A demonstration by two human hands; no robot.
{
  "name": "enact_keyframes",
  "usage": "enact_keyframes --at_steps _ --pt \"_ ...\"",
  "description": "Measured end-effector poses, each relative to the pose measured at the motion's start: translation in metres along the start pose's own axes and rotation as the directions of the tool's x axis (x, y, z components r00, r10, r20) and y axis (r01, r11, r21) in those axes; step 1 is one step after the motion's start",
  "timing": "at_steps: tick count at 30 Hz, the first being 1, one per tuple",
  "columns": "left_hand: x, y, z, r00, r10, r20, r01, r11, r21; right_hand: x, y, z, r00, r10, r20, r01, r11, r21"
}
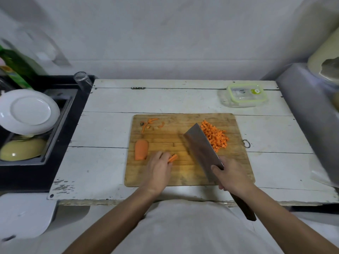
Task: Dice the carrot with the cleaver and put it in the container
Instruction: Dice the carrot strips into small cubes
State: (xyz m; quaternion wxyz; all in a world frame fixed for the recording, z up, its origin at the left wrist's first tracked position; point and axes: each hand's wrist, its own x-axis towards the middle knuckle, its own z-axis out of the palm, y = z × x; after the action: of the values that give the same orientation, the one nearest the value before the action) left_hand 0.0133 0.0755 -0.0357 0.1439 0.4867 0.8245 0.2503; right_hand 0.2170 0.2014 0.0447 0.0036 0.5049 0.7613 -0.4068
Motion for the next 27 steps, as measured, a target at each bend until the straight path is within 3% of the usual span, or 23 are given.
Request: enact_keyframes --at_steps 5,9,12,19,23,27 --pt "0.007 0.001 0.013 0.981 0.194 -0.027 -0.195 0.98 -0.025 -0.002 0.003 0.004 0.993 -0.082 -0.086 0.057 0.963 -0.264" --pt "0.004 0.001 0.023 0.936 0.341 -0.092 -0.346 0.937 -0.046 -0.008 0.001 0.018 0.991 -0.127 -0.048 0.09 0.882 -0.463" --pt "0.008 -0.001 0.027 0.924 0.358 -0.132 -0.364 0.931 -0.026 -0.011 -0.006 0.029 0.986 -0.166 0.01 0.144 0.828 -0.541" --pt "0.007 -0.002 0.03 0.92 0.362 -0.149 -0.372 0.927 -0.04 -0.015 -0.005 0.01 0.983 -0.176 -0.049 0.132 0.871 -0.474" --pt "0.006 -0.001 0.028 0.924 0.356 -0.138 -0.364 0.93 -0.042 -0.023 -0.009 0.018 0.976 -0.215 0.032 0.193 0.791 -0.581" --pt "0.006 0.002 0.024 0.93 0.346 -0.129 -0.355 0.933 -0.06 -0.022 -0.008 0.028 0.982 -0.164 0.094 0.184 0.712 -0.678"
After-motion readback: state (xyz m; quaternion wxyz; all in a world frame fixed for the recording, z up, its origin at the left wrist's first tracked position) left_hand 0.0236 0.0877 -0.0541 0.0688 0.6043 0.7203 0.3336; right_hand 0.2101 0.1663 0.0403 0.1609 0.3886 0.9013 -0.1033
